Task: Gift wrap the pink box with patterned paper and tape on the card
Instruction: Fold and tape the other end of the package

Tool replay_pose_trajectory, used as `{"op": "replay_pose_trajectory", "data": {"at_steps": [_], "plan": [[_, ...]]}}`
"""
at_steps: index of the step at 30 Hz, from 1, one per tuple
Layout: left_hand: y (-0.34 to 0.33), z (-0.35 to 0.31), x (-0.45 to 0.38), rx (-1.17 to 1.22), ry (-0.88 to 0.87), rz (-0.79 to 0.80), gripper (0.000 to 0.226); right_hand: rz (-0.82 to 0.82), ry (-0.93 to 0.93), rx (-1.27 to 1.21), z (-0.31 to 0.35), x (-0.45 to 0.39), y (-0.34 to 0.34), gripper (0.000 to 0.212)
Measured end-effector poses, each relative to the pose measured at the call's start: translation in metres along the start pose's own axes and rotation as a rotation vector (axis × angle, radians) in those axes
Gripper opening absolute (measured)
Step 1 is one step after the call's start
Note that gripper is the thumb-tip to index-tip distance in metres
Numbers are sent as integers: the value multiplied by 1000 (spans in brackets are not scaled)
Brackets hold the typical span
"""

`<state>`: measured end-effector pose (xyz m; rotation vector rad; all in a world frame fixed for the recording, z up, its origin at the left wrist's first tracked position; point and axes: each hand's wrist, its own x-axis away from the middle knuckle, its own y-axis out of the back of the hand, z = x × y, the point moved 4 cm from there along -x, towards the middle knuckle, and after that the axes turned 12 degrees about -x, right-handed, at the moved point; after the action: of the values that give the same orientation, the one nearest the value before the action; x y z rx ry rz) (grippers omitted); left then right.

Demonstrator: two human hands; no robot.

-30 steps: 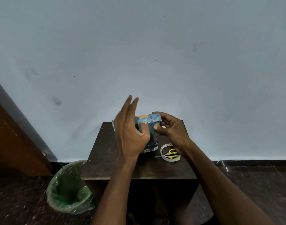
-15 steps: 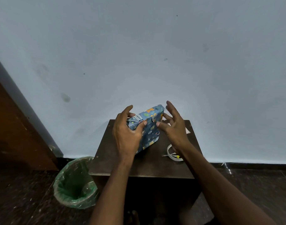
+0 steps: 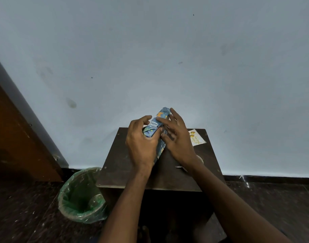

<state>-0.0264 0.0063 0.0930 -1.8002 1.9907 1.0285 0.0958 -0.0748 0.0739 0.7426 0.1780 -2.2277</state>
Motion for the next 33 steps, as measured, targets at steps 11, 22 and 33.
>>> {"op": "replay_pose_trajectory", "data": {"at_steps": [11, 22, 33], "plan": [[-3, -7, -5, 85, -231, 80, 70, 114, -50, -266, 9, 1, -6, 49], [-4, 2, -5, 169, -138, 204, 63, 226, -412, 532, -29, 16, 61, 22], [-6, -4, -3, 105, -211, 165, 57, 392, -551, 750, -48, 50, 64, 32]]}}
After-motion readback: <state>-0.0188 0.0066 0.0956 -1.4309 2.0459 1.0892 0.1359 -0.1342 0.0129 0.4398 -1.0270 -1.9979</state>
